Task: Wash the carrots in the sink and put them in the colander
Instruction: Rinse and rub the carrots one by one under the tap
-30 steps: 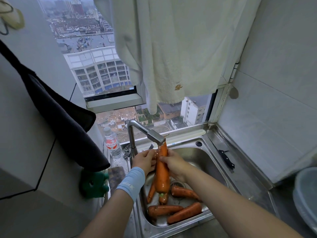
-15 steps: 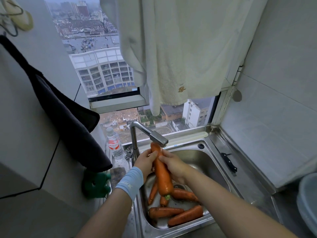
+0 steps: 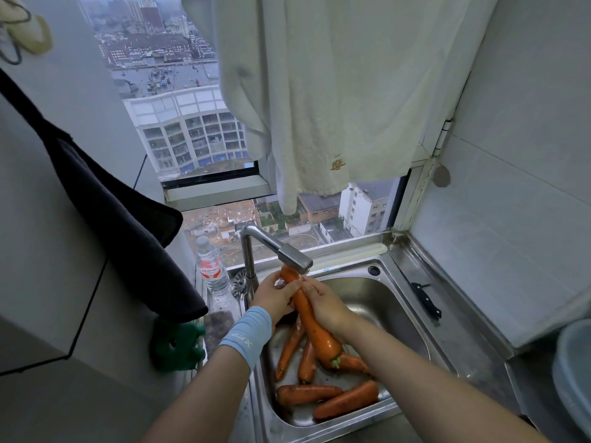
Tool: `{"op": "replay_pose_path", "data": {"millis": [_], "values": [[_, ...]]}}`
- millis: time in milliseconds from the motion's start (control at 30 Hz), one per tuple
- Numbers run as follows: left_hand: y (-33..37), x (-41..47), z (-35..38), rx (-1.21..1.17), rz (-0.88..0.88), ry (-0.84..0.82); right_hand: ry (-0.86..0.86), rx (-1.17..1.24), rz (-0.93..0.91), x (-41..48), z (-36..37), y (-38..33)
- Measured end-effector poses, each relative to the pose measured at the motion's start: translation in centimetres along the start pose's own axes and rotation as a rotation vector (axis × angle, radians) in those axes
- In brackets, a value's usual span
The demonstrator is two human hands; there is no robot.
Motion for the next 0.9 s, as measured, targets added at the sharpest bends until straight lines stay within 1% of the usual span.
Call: {"op": "replay_pose_path", "data": {"millis": [133,233,300,367,433,500,600,667,767,900], "values": [[-0.1,-0.2,0.1,-0.082,-0.014,-0.023,-0.103,0.048,0.054,-0.4,-0.5,0.5],[-0.6,-0.2,-0.4,-0.076,-0.007,0.023,-0.129,-0.02,0.11,-0.7,-1.0,0.6],[-0.8,-0.3,-0.3,-0.05,-0.002,0.04,-0.064,-0.09,0.101,-0.3,-0.8,0.7],[-0.8,-0.4,-0.1,-0.05,0.008,0.054,0.046,-0.157,0.039,0.3,-0.6,0.9],[-0.4,-0.3,0.0,-0.061,0.022,0.066,0.095,-0.202,-0.006,1.1,-0.5,1.3],[-0.1,-0.2,-0.3,-0.062,0.029,0.081,0.06,-0.173,-0.016,1.3,-0.2,1.4],[0.4,-0.1,-0.9,-0.052,0.049,0.099,0.003,-0.075,0.038,1.0,0.1,1.2],[0.5,-0.1,-1.2,-0.047,0.059,0.107,-0.021,-0.04,0.036,1.0,0.0,1.1],[0.5,-0.1,-1.2,-0.067,0.074,0.109,0.017,0.012,0.006,1.1,0.2,1.0],[0.6,-0.2,-1.6,-0.109,0.072,0.106,0.069,-0.061,0.001,1.8,1.2,1.0]]}}
Point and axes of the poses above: each hand's wrist, its own x-axis towards the middle knuckle, its own z-axis out of the palm, y = z × x, the point moved 4 cm from there along x, towards the middle knuckle, and after that the axes turned 4 degrees about -y, right-handed, at the moved point
